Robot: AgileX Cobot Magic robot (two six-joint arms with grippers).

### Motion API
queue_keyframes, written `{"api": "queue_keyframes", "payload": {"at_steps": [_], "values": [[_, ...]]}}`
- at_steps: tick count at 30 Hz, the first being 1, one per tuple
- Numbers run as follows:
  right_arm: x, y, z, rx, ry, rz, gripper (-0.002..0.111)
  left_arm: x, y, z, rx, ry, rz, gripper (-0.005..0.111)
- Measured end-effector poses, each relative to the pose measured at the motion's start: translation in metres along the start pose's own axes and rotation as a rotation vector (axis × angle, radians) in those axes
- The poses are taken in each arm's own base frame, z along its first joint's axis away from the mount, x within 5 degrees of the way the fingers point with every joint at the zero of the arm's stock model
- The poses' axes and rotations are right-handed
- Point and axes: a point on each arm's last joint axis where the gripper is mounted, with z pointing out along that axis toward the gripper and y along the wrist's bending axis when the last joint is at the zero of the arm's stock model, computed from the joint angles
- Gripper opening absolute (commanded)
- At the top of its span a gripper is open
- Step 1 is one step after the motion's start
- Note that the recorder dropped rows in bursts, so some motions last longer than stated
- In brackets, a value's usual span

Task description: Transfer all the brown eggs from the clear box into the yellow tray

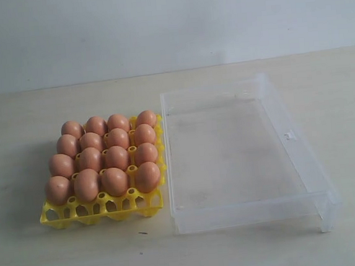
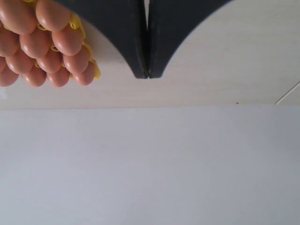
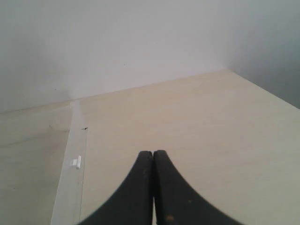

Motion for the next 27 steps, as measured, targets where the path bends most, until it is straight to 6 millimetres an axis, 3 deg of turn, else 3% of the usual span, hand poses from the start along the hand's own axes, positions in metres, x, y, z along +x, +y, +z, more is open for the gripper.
{"api": "queue_keyframes", "payload": {"at_steps": [27], "values": [[0.0009,0.0,0.0,0.0,0.01,-0.034,0.0,0.0,0.0,0.0,0.0,0.0,0.0,0.0]]}}
